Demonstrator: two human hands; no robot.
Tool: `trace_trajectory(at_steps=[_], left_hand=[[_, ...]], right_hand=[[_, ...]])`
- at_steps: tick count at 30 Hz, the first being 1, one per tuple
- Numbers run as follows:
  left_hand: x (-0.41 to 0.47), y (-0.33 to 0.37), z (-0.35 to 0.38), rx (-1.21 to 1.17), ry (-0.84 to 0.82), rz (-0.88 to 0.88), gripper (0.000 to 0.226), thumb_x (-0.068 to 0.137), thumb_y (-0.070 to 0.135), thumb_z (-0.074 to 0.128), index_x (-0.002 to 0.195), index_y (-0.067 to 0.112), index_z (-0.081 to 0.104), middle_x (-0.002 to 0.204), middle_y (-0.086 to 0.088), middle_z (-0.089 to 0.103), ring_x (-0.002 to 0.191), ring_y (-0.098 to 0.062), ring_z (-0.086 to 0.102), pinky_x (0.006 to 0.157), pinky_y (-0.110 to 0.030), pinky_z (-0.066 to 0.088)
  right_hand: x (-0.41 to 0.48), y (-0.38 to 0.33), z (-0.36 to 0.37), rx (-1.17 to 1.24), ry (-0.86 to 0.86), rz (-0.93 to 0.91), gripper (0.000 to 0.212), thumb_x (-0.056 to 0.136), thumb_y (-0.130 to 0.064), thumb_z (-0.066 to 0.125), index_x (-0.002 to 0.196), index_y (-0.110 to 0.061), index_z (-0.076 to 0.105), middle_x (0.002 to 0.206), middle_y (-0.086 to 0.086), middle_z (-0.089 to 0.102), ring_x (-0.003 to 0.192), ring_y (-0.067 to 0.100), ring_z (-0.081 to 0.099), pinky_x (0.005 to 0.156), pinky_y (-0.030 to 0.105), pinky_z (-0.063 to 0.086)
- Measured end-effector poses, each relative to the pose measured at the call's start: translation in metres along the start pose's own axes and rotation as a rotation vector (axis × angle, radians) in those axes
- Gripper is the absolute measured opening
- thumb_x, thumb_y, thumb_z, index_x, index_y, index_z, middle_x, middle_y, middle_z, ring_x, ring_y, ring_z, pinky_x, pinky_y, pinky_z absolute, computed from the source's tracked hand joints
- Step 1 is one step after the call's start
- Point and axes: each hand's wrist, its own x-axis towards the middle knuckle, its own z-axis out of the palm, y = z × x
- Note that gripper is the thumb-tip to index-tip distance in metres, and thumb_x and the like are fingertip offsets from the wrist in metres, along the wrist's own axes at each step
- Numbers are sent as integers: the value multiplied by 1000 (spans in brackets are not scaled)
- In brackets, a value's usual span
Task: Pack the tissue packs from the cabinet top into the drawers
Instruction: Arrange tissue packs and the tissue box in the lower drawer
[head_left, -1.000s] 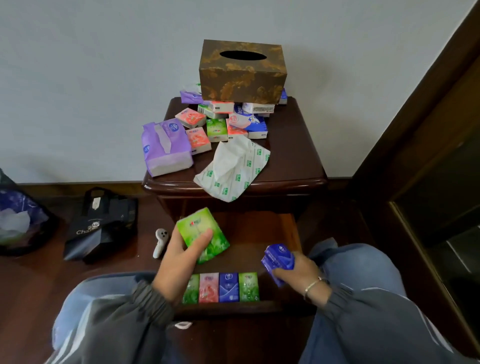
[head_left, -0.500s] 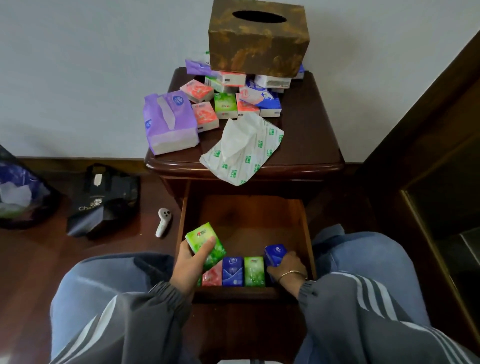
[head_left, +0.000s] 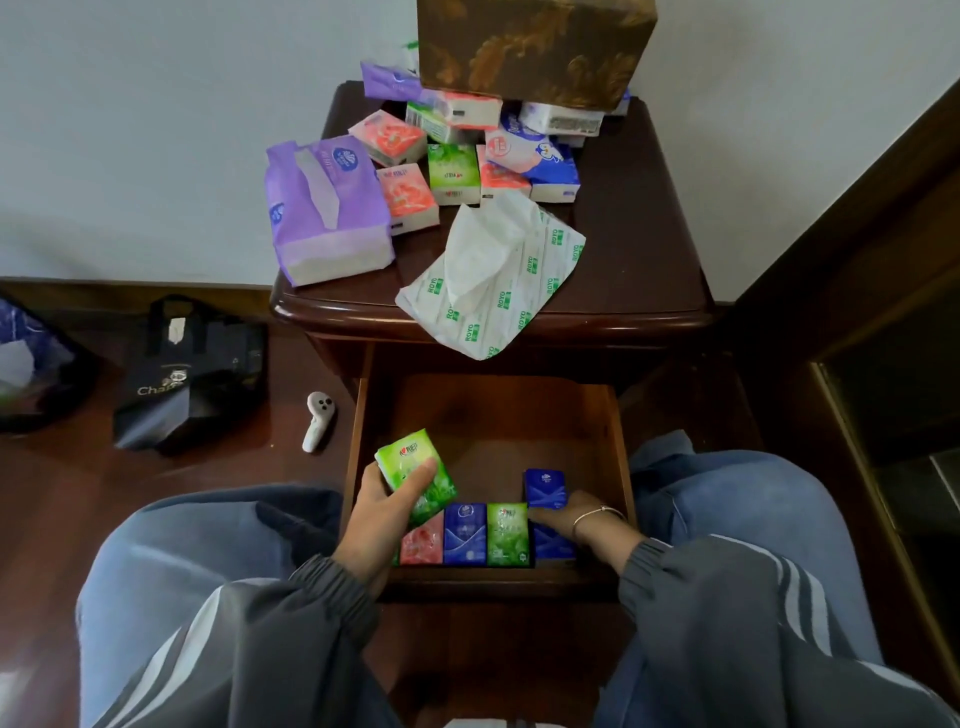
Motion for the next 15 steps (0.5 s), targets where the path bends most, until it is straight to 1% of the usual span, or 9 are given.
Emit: trace_trajectory(at_steps=[2, 3, 5, 7, 9, 10, 12, 14, 15], left_hand=[[0, 0, 1, 2, 8, -4, 32, 84, 32, 70, 110, 26, 52, 109, -7, 70, 92, -20, 73, 72, -33, 57], [0, 0, 1, -3, 9, -7, 31, 84, 32, 70, 109, 26, 52, 108, -7, 70, 90, -19, 73, 68, -31, 58], [-1, 1, 2, -9, 15, -13, 32, 84, 31, 70, 110, 25, 52, 107, -7, 70, 87, -19, 74, 61, -28, 58], [-2, 1, 3, 8, 27, -10, 37, 84, 32, 70, 114, 23, 51, 109, -7, 70, 90, -20, 73, 67, -31, 58], [-2, 2, 3, 17, 34, -12, 39, 84, 32, 70, 116, 22, 50, 110, -7, 70, 94, -21, 72, 74, -34, 58], [-2, 2, 3, 17, 35, -12, 38, 84, 32, 70, 116, 22, 50, 110, -7, 69, 95, -22, 71, 75, -35, 58], [-3, 3, 3, 23, 34, -16, 38, 85, 33, 70, 115, 23, 50, 109, -7, 69, 94, -21, 72, 72, -34, 58], [-3, 5, 3, 29, 34, -24, 34, 85, 34, 69, 112, 26, 50, 108, -6, 69, 91, -20, 72, 67, -30, 57], [-4, 6, 4, 29, 34, -26, 32, 85, 34, 69, 109, 27, 50, 107, -5, 69, 91, -19, 72, 65, -29, 57]], right_hand=[[5, -1, 0, 23, 142, -22, 50, 84, -46, 61, 115, -7, 57, 121, 14, 61, 108, 29, 58, 80, 30, 45], [9, -1, 1, 10, 196, -30, 55, 86, -45, 60, 123, -6, 51, 125, 15, 58, 111, 31, 56, 84, 32, 45], [15, -2, 2, 8, 236, -62, 64, 87, -41, 59, 136, -6, 38, 134, 17, 50, 120, 32, 51, 93, 35, 44], [21, -4, 3, 58, 228, -82, 69, 86, -36, 62, 141, -8, 31, 140, 16, 44, 126, 32, 45, 100, 37, 41], [26, -6, 3, 162, 202, -71, 70, 83, -30, 67, 141, -10, 33, 141, 14, 43, 126, 30, 45, 102, 38, 41], [27, -6, 3, 235, 183, -57, 69, 82, -25, 69, 140, -12, 35, 139, 13, 45, 123, 30, 47, 99, 38, 44], [28, -6, 4, 372, 149, -24, 66, 78, -16, 73, 136, -14, 40, 133, 12, 50, 115, 28, 52, 87, 36, 50], [29, -4, 4, 470, 156, -5, 59, 76, -10, 74, 128, -15, 46, 127, 12, 54, 107, 27, 56, 75, 33, 50], [29, -3, 4, 515, 173, -3, 54, 76, -7, 74, 123, -15, 49, 124, 13, 55, 102, 27, 57, 73, 34, 50]])
